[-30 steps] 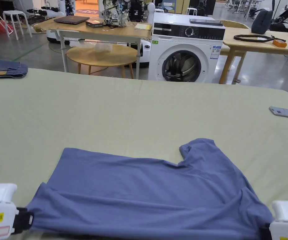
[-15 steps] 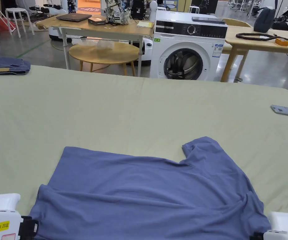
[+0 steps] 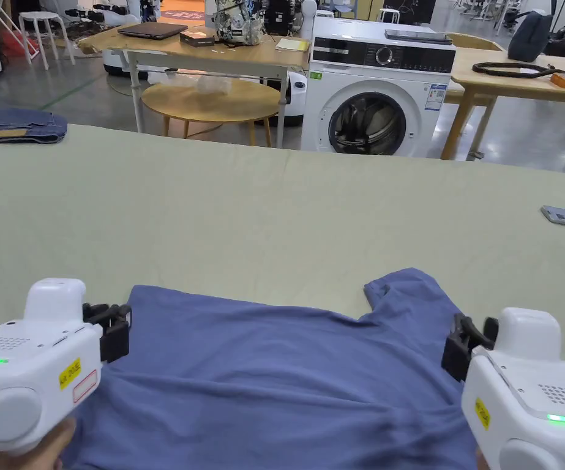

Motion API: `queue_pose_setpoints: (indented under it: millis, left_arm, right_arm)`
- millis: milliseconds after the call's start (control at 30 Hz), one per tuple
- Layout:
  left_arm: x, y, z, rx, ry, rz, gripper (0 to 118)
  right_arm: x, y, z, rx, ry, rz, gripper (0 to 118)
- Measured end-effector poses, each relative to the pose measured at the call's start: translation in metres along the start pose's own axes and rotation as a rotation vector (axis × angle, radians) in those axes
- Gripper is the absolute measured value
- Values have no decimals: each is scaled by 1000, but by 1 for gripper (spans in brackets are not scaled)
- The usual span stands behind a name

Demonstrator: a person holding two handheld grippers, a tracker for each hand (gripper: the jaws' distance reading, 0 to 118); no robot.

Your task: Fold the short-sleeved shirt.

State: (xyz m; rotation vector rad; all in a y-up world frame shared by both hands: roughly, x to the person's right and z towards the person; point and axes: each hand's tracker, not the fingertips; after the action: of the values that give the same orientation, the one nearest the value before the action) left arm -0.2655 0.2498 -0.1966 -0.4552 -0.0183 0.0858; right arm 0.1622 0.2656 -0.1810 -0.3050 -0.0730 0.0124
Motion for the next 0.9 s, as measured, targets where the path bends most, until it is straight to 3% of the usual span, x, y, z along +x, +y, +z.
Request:
queue_pose_setpoints:
  millis: [33,133,200,367,733,767,800,833,900]
  left_arm:
    - [5,3,1,26,14,-15,4]
    - [19,12,2,57,32,-34,0]
    - [21,17,-3,58,36,-43,0]
    - [-2,31,-50,-31,50,-29,0]
    - [-82,58,-223,-504,-68,134,0]
    - [-84,57,-240,-547,-94,153,12]
    - [-87,56,-253,-596,-112,174,40]
    - [-88,56,-266,-616,-92,171,40]
    - [-95,54,-290,-661,-61,166,52]
  right_arm:
    - [-7,3,-1,23,0,5,9]
    - [-20,8,-1,87,58,-36,0]
    - [-30,12,-4,90,29,-31,0]
    - [-38,15,-24,39,79,-48,0]
    - [-29,-5,-71,-116,66,-5,0]
    - [-27,-8,-74,-132,63,0,0]
    - [-25,-11,-77,-144,62,1,0]
    - [-23,-13,-78,-158,60,2,0]
    - [-19,-18,-80,-176,54,3,0]
